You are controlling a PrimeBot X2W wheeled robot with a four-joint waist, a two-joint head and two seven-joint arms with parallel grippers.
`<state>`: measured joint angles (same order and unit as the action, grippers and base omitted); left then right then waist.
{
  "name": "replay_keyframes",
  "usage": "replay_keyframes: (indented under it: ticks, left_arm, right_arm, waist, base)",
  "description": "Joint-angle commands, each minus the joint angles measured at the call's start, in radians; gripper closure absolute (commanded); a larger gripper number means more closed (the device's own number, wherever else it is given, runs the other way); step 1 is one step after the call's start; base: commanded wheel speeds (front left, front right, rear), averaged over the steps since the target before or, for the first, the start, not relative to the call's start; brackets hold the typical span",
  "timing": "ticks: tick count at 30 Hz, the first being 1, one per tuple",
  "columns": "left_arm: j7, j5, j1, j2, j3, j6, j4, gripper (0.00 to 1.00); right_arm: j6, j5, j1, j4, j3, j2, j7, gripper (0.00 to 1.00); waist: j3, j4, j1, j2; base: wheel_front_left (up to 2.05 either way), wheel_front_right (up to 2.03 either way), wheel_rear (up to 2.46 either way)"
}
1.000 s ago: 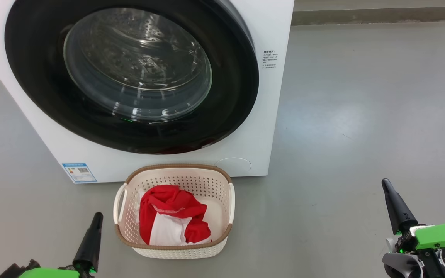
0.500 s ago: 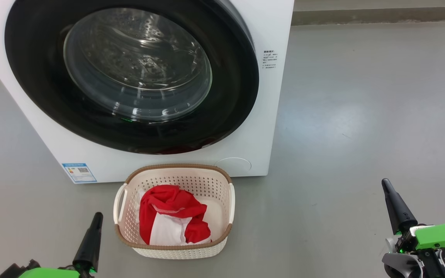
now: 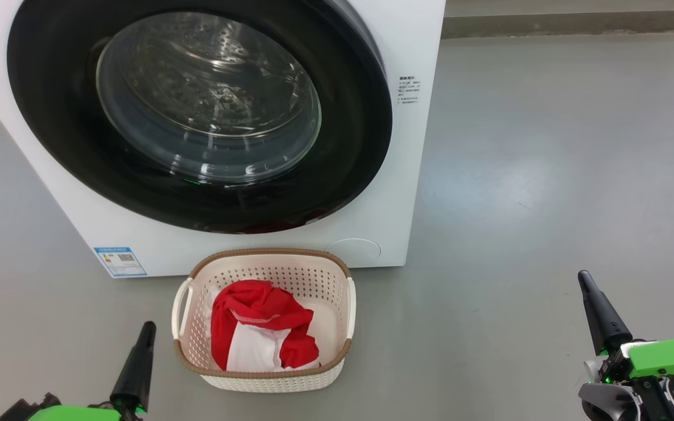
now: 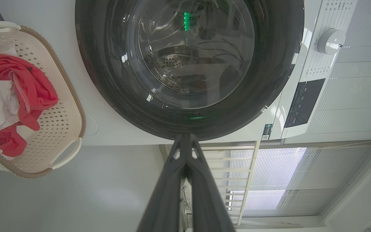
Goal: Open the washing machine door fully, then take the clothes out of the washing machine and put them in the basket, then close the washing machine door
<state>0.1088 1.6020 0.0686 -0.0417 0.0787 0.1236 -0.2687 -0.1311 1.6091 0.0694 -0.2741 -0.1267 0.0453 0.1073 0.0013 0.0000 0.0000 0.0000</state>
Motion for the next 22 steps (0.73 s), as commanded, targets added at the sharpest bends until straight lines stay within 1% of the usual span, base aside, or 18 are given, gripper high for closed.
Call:
replay_keyframes:
  ticks: [1,22]
  left_arm:
    - [0.005,0.006,0.044,-0.009,0.036,0.007,0.020,1.00]
    - [0.005,0.006,0.044,-0.009,0.036,0.007,0.020,1.00]
  right_arm:
    - [0.000,-0.001,0.043,0.025,0.012,0.006,0.006,1.00]
    - [0.000,-0.001,0.043,0.025,0.012,0.005,0.006,1.00]
  waist:
    - [0.000,0.000,0.0000,0.0000]
    - [0.000,0.000,0.0000,0.0000]
  base:
    - [0.00,0.00,0.00]
    - [0.00,0.00,0.00]
